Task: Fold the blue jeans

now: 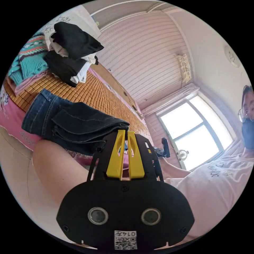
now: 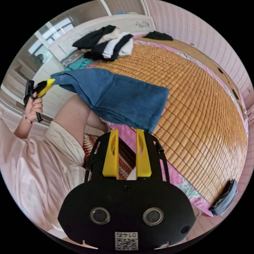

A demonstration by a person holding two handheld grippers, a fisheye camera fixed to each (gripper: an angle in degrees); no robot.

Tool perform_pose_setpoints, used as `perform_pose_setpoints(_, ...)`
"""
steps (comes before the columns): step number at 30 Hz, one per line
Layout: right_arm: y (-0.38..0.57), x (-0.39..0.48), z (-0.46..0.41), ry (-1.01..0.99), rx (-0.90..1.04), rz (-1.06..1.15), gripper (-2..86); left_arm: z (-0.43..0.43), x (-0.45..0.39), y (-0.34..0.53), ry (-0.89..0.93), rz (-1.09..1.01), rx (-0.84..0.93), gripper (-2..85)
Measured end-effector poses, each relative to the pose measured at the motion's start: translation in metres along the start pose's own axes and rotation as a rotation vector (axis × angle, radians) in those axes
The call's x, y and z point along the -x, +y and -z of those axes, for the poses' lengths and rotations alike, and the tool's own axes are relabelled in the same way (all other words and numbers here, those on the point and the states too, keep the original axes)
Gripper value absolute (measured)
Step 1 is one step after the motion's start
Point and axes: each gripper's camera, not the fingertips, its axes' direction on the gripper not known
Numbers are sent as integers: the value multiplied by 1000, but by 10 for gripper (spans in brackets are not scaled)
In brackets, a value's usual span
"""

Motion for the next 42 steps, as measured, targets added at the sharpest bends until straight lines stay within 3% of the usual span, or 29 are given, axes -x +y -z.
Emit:
perform_pose_setpoints(5, -99, 120, 37, -54, -246, 266, 173, -32, -37, -7, -175, -172, 74, -9)
perform_pose_setpoints(10, -181, 183, 70, -83, -314, 367, 83, -58, -47, -14, -188, -195, 89, 4)
perform_pose_setpoints(14, -197, 146, 127, -95, -313, 221, 21, -51, -27, -13, -254, -149, 19, 18)
perform_pose_setpoints(17, -183, 87, 194, -105, -344, 91, 12, -45, 0, -17, -531, -163, 16, 36)
perform_pose_setpoints(19, -173, 48, 255, -94, -380, -3, 10, -59, 41, -22, -762, -144, 104, 69)
perform_pose_setpoints(22, -149, -1, 374, 1, -477, -121, 8, -74, 84, -39, -698, -100, 121, 93)
perform_pose_setpoints(26, -102, -44, 508, 167, -604, -332, 7, -115, 116, -78, -784, -119, 182, 126)
perform_pose_setpoints(29, -79, -57, 559, 340, -592, -438, 6, -157, 158, -113, -823, -44, 319, 152)
perform_pose_setpoints(32, -67, -65, 586, 442, -501, -546, 6, -199, 197, -120, -915, -10, 531, 123)
perform_pose_setpoints(38, -82, -83, 638, 369, -558, -601, 5, -205, 192, -130, -900, -114, 550, 61)
perform_pose_setpoints(42, -110, -98, 694, 321, -693, -584, 3, -164, 173, -167, -724, -42, 358, 52)
